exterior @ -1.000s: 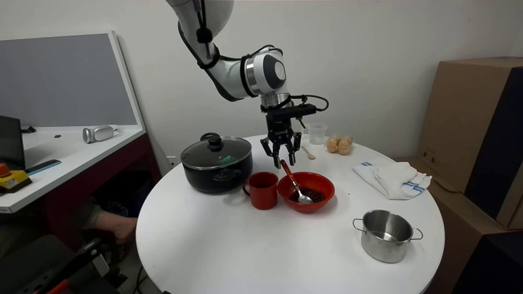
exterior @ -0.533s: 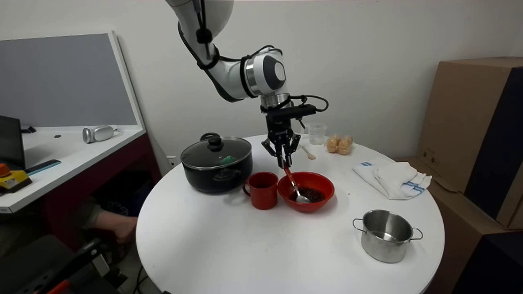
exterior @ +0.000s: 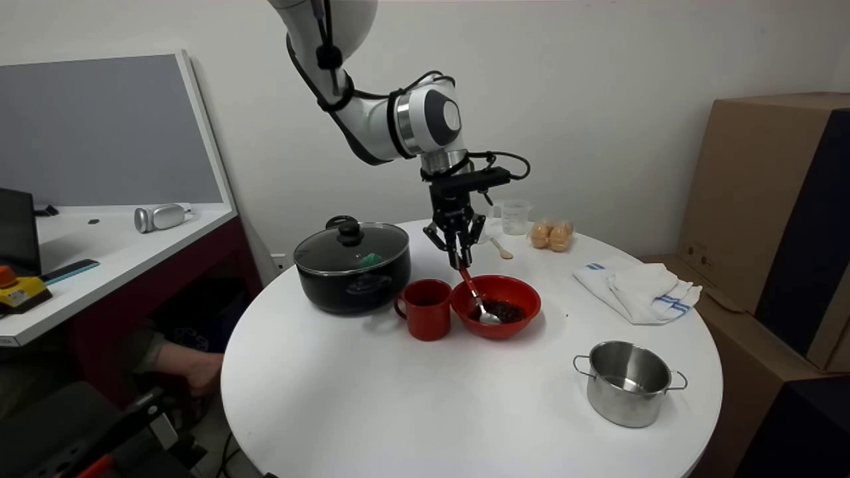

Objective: Use the spoon to take one scoop of contents from the orange bowl then pour it back into the bowl

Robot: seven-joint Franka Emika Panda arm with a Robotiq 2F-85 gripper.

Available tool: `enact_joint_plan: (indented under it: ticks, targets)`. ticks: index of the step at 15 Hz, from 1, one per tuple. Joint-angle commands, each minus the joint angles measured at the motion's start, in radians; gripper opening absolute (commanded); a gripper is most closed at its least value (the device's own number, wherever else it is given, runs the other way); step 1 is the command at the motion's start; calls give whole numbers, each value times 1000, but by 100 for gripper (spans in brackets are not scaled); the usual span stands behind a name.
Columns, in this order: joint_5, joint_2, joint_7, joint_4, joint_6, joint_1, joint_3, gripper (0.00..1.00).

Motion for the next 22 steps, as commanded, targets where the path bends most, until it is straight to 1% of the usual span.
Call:
enact_joint_plan:
  ticks: [1, 6, 11, 15, 22]
  targets:
    - [37, -32, -55, -46, 52, -20, 34, 9]
    - [144, -34, -162, -52, 97, -81, 100, 9]
    - [225, -50, -227, -68, 112, -123, 116, 9]
    - [245, -74, -248, -78, 113, -130, 108, 9]
    - [248, -100, -248, -68, 126, -119, 109, 9]
